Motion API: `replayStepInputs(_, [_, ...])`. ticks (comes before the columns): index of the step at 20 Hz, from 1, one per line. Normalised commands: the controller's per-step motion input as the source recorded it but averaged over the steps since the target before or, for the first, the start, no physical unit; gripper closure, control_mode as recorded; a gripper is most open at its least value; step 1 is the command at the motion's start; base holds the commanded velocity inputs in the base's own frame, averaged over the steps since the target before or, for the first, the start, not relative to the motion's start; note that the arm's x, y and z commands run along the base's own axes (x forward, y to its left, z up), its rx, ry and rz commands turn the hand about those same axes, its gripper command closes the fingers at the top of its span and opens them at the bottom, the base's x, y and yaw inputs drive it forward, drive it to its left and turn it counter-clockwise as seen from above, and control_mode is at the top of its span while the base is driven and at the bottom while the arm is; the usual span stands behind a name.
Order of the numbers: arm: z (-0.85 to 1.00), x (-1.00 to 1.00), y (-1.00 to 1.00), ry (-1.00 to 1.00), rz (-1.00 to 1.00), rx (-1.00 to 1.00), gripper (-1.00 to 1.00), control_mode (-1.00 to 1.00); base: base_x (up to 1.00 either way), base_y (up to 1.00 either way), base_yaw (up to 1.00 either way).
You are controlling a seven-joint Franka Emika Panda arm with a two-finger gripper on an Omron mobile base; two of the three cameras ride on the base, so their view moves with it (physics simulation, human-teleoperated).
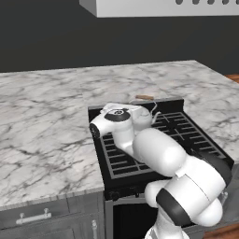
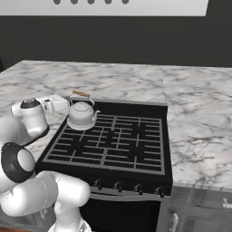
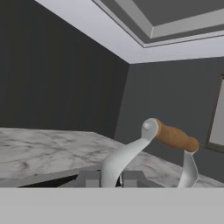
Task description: Pick the kettle from the cabinet and place it on a stove burner. Then pick the pot from the counter and place it on another stove burner. Finally, turn both burners on.
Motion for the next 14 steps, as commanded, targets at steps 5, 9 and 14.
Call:
replayStepInputs(5, [-0.06,0.16,0.02,0.0,0.0,0.0,1.0,-1.0,0.0,0.0,0.0])
replayStepInputs(9, [-0.08,0.12,0.03,0.0,0.0,-0.01,1.0,-1.0,0.0,0.0,0.0])
replayStepInputs(14, [-0.07,0.11,0.04,0.0,0.0,-0.01,1.0,-1.0,0.0,0.0,0.0])
